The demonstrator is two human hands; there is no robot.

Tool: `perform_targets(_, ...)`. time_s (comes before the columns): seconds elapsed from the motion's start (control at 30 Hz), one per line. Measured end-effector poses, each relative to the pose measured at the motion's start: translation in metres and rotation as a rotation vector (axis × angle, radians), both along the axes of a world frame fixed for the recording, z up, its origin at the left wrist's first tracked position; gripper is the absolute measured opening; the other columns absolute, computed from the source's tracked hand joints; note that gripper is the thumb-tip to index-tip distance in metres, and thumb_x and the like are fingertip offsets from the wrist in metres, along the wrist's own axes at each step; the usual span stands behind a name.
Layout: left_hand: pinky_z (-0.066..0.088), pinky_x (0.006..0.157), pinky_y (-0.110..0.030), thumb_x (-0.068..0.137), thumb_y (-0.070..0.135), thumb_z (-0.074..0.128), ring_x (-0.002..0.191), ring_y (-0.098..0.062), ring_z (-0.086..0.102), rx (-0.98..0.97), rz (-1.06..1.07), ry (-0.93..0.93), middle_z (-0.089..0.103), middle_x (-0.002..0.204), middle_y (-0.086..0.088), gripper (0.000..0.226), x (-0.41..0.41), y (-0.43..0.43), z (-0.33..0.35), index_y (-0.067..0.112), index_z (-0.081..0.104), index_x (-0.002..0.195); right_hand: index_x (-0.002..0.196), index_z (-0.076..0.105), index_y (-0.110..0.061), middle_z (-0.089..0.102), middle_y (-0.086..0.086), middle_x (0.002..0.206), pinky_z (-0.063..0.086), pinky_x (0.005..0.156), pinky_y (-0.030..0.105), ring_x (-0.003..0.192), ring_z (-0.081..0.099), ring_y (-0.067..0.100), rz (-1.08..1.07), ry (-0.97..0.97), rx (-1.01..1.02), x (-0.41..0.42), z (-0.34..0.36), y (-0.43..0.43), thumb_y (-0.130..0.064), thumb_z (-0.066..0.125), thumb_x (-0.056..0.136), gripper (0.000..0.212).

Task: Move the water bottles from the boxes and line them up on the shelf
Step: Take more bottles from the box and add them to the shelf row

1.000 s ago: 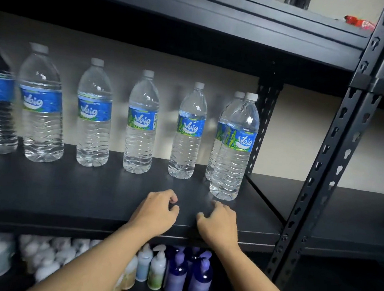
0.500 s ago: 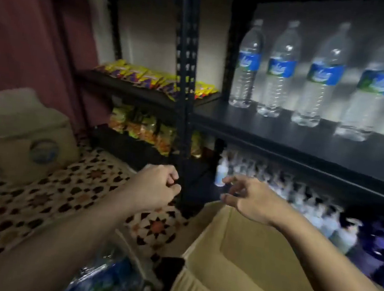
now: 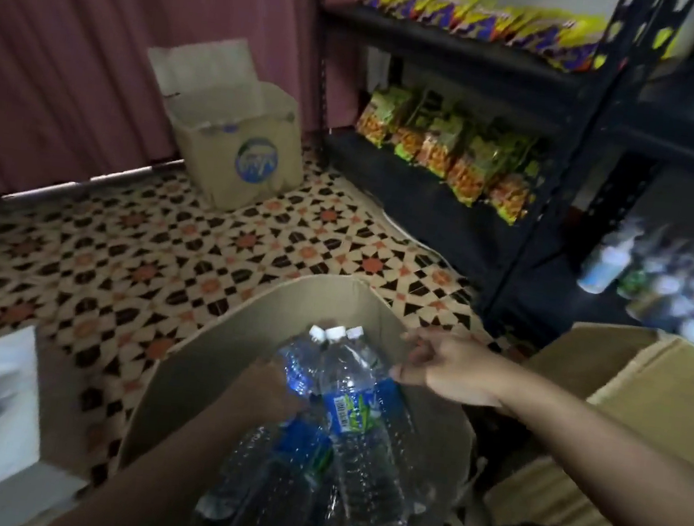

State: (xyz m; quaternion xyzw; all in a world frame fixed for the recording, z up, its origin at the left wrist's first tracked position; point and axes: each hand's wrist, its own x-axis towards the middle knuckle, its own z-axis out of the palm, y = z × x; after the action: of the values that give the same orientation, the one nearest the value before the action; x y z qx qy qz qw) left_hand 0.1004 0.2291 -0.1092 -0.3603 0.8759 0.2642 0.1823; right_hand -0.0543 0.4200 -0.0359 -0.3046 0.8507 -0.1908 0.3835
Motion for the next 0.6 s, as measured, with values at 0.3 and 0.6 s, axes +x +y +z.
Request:
perform_targets(0.3, 0.031, 0.114, -0.050, 0.063, 0.066, 0.076, 0.142, -0.038, 0.027, 0.048, 0.182, -0.048, 0.022, 0.154, -0.018, 0.128, 0.008, -0.024, -0.089, 0.014, 0.005, 0.155, 0.149, 0.036, -0.019, 0.046, 0.002, 0.151, 0.042, 0.109, 0.042, 0.132, 0.050, 0.025, 0.036, -0.108, 0.310, 0.019, -0.129, -0.039, -0.094, 0.068, 0.027, 0.147)
perform_targets(0.6, 0.039, 0.102, -0.037, 0.056, 0.044, 0.092, 0.130, -0.032, 0.045, 0.145, 0.374, 0.241, 0.042, 0.144, -0.013, 0.117, 0.041, -0.034, -0.145, 0.017, 0.024, 0.147, 0.155, -0.014, -0.011, 0.021, 0.014, 0.162, 0.037, 0.114, 0.043, 0.145, 0.031, 0.036, -0.209, -0.193, 0.371, 0.029, -0.162, -0.063, -0.031, 0.090, 0.068, 0.137)
